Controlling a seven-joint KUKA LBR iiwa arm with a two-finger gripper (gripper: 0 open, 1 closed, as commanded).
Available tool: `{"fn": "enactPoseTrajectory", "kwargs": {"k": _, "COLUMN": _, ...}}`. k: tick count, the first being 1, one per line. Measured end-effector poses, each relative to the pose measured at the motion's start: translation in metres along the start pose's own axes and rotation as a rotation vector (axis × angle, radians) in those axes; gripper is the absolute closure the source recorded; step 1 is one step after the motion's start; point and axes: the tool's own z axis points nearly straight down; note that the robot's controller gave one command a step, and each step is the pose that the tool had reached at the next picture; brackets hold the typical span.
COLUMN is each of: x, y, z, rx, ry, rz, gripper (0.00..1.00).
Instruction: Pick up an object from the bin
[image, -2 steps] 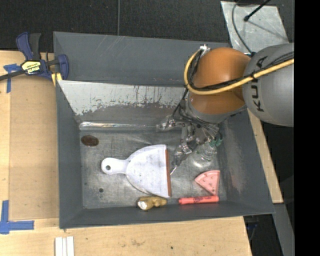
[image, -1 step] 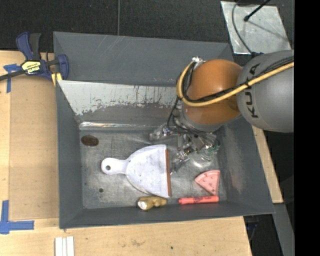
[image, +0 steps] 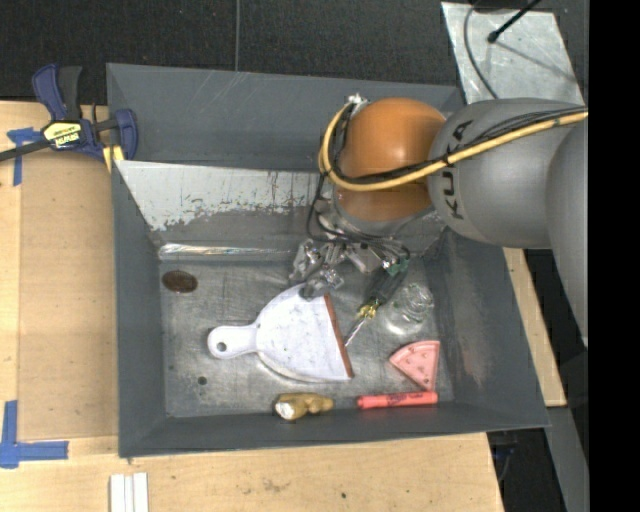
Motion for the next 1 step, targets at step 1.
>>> {"fn": "enactPoseTrajectory", "kwargs": {"k": 1, "x": 0.0, "y": -0.0001, "z": 0.0, "rx": 0.0, "ry": 0.0, "rz": 0.001, "gripper": 1.0}}
